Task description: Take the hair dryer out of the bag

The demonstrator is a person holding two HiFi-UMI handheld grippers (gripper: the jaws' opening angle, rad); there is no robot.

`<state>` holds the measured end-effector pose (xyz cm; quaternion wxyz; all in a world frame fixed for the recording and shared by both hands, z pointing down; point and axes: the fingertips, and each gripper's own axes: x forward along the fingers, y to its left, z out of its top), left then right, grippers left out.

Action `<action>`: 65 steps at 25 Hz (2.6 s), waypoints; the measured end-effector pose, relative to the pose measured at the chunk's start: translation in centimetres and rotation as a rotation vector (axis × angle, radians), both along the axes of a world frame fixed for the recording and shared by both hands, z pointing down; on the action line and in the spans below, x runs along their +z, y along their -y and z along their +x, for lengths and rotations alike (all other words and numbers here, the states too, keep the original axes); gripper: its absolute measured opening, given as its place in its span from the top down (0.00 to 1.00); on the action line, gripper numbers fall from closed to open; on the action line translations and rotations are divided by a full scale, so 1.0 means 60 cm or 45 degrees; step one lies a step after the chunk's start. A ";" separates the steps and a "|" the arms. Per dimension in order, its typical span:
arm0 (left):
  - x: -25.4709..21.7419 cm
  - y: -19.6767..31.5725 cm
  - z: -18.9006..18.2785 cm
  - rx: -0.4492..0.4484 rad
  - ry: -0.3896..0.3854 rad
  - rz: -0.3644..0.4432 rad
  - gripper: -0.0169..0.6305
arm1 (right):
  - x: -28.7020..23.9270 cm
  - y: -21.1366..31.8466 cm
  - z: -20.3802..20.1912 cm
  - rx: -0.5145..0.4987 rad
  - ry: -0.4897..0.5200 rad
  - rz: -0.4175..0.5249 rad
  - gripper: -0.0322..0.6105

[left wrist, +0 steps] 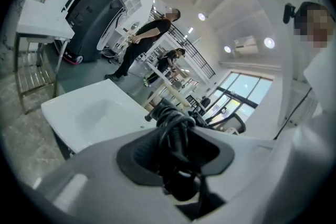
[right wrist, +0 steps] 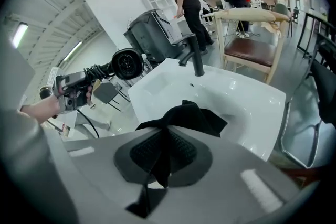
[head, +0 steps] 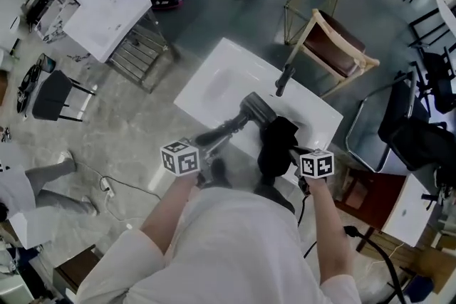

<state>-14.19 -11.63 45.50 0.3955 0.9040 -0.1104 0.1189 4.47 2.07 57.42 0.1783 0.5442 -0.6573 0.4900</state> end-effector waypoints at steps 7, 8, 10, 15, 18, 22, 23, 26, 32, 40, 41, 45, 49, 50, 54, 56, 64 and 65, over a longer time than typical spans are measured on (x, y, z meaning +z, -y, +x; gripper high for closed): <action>-0.002 0.059 -0.016 0.088 -0.018 0.010 0.75 | 0.002 -0.003 -0.027 0.203 -0.004 -0.053 0.84; -0.004 0.065 -0.018 0.101 -0.024 0.010 0.75 | 0.000 -0.004 -0.028 0.244 -0.001 -0.047 0.82; -0.008 0.077 -0.019 0.125 -0.038 0.011 0.75 | -0.008 -0.007 -0.030 0.320 -0.001 -0.030 0.79; -0.015 0.095 -0.009 0.184 -0.068 0.011 0.75 | -0.044 -0.028 -0.036 0.493 0.091 0.064 0.75; -0.015 0.099 0.001 0.197 -0.073 0.010 0.75 | -0.070 -0.035 -0.033 0.585 0.189 0.166 0.76; -0.015 0.097 0.012 0.189 -0.093 -0.020 0.75 | -0.087 -0.045 -0.013 0.627 0.154 0.215 0.77; -0.017 0.095 0.015 0.186 -0.096 -0.022 0.75 | -0.093 -0.045 -0.006 0.630 0.144 0.228 0.77; -0.027 0.091 0.024 0.176 -0.097 -0.017 0.75 | -0.122 -0.040 0.017 0.642 0.143 0.292 0.78; -0.056 0.079 0.042 0.149 -0.104 -0.010 0.75 | -0.191 -0.023 0.060 0.622 0.081 0.424 0.80; -0.079 0.068 0.048 0.114 -0.138 -0.031 0.75 | -0.256 -0.025 0.104 0.685 -0.002 0.565 0.94; -0.081 0.068 0.047 0.110 -0.146 -0.036 0.75 | -0.259 -0.027 0.105 0.689 0.001 0.576 0.94; -0.084 0.065 0.040 0.095 -0.154 -0.039 0.75 | -0.268 -0.033 0.100 0.663 -0.002 0.626 0.94; -0.080 0.060 0.041 0.090 -0.140 -0.038 0.75 | -0.265 -0.039 0.099 0.667 0.041 0.662 0.94; -0.079 0.060 0.041 0.088 -0.138 -0.041 0.75 | -0.265 -0.039 0.100 0.676 0.054 0.671 0.94; -0.078 0.059 0.042 0.083 -0.139 -0.036 0.75 | -0.260 -0.038 0.103 0.683 0.039 0.677 0.94; -0.079 0.059 0.041 0.082 -0.138 -0.032 0.75 | -0.260 -0.036 0.105 0.674 0.012 0.672 0.94; -0.084 0.063 0.047 0.086 -0.141 -0.021 0.75 | -0.263 -0.029 0.107 0.651 -0.010 0.667 0.94; -0.086 0.064 0.048 0.087 -0.143 -0.019 0.75 | -0.263 -0.028 0.106 0.650 -0.010 0.667 0.94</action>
